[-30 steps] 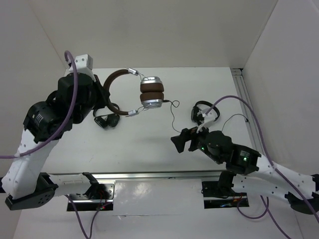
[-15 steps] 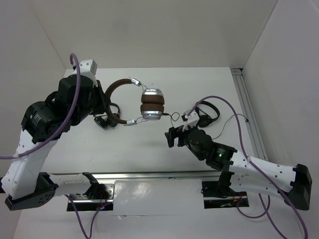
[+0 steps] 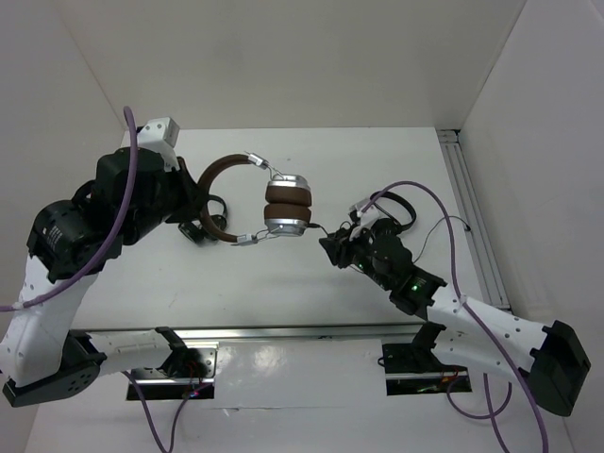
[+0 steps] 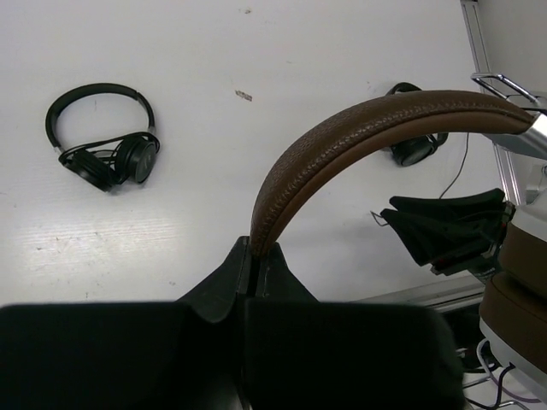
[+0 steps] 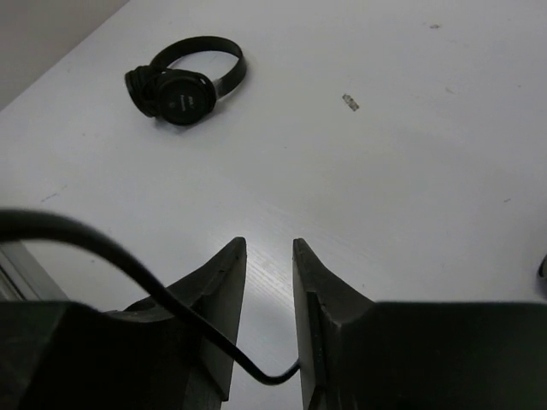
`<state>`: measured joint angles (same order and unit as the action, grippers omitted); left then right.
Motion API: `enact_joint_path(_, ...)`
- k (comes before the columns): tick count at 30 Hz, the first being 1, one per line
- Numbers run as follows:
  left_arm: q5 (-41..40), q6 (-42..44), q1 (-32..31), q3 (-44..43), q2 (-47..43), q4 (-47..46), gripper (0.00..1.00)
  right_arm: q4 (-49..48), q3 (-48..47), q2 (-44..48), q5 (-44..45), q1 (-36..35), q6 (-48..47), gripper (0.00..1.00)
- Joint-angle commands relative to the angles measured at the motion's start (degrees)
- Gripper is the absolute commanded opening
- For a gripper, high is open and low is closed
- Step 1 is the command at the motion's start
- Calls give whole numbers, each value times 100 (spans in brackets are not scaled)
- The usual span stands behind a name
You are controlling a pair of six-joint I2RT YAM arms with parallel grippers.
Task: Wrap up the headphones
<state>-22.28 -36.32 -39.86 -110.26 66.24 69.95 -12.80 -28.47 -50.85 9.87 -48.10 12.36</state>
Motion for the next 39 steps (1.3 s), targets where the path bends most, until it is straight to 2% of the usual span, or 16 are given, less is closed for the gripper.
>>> enact_joint_path(1,-206,-183,4,-101,-67,-333,0,-549,139,119,-495,37,-32,35)
enact_joint_path(4,-416,-244,4,-101,-14,-280,0,-479,412,496,-732,37,74,35)
enact_joint_path(11,-303,-350,4,13,91,-412,0,-118,834,1244,-794,37,188,40)
enact_joint_path(15,-197,-403,4,162,91,-561,0,-65,887,1315,-671,37,188,29)
enact_joint_path(16,-197,-403,4,223,91,-614,0,-65,826,1315,-670,37,188,21)
enact_joint_path(17,-145,-403,4,224,91,-614,0,-65,825,1262,-610,37,188,18)
enact_joint_path(18,-145,-403,4,224,91,-614,0,-65,764,1166,-522,37,188,3)
enact_joint_path(19,-145,-403,4,276,91,-614,0,-117,703,1104,-434,37,188,0)
enact_joint_path(25,-145,-403,179,329,91,-614,0,-118,553,699,-214,37,258,0)
enact_joint_path(26,-40,-403,232,329,91,-614,0,-118,553,699,-126,37,258,2)
enact_joint_path(27,13,-350,233,329,91,-614,0,-118,553,699,-73,37,310,29)
enact_joint_path(28,13,-350,311,329,91,-614,0,-118,640,751,-73,37,311,47)
enact_joint_path(29,74,-350,373,329,91,-614,0,-170,702,891,-186,37,311,61)
enact_joint_path(31,75,-289,426,329,91,-614,0,-293,807,1059,-371,37,311,74)
enact_joint_path(34,137,-288,478,329,91,-614,0,-127,808,1358,-267,37,311,76)
enact_joint_path(39,250,-288,479,390,91,-667,0,-197,913,1631,-1126,37,206,76)
